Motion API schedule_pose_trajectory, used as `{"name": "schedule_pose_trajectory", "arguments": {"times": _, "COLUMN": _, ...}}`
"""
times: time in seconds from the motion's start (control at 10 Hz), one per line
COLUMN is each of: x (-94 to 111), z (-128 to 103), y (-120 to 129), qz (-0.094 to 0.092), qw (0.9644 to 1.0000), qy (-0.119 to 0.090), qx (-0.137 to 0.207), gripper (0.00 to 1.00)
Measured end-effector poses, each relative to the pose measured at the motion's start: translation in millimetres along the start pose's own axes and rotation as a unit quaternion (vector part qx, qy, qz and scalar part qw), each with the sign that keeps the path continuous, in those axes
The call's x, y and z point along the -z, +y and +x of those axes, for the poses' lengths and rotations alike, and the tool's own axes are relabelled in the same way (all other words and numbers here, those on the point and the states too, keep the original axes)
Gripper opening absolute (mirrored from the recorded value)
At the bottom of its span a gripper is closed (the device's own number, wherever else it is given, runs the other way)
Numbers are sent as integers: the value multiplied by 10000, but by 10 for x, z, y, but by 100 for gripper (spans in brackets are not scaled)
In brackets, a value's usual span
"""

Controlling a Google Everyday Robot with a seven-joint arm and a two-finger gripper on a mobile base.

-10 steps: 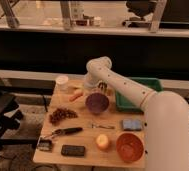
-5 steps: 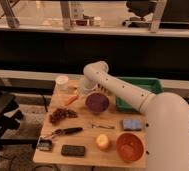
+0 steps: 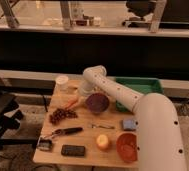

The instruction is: Place pepper in table surface

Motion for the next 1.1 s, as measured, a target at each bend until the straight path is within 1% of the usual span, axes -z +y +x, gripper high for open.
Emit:
{"name": "schedule_pose_trajectory", "arguments": {"times": 0.2, "x": -83, "z": 12, "y": -119, "qz": 0, "qw": 10000, "qy": 25, "qx": 17, "gripper": 0}}
{"name": "schedule_pose_trajectory", "arguments": {"times": 0.4, "x": -180, "z": -31, "y": -249, "qz": -13, "qw": 10000, "qy": 68, "qx": 62, "gripper": 0}}
{"name": "schedule_pose_trajectory", "arguments": {"times": 0.7, "x": -269, "z": -99, "y": -314, "qz": -44, "qw": 9999, "qy": 114, "qx": 117, "gripper": 0}}
{"name": "schedule_pose_trajectory", "arguments": {"times": 0.9, "x": -282, "z": -101, "y": -323, "qz": -49, "qw": 9998, "qy": 173, "qx": 118, "gripper": 1}}
{"name": "schedule_pose_trajectory", "arguments": {"times": 1.0, "x": -255, "z": -104, "y": -339, "qz": -32, "qw": 9997, "qy": 212, "qx": 127, "gripper": 6}}
{"name": "schedule_pose_trajectory", "arguments": {"times": 1.1, "x": -235, "z": -120, "y": -351, "qz": -19, "qw": 9996, "qy": 248, "qx": 141, "gripper": 16}}
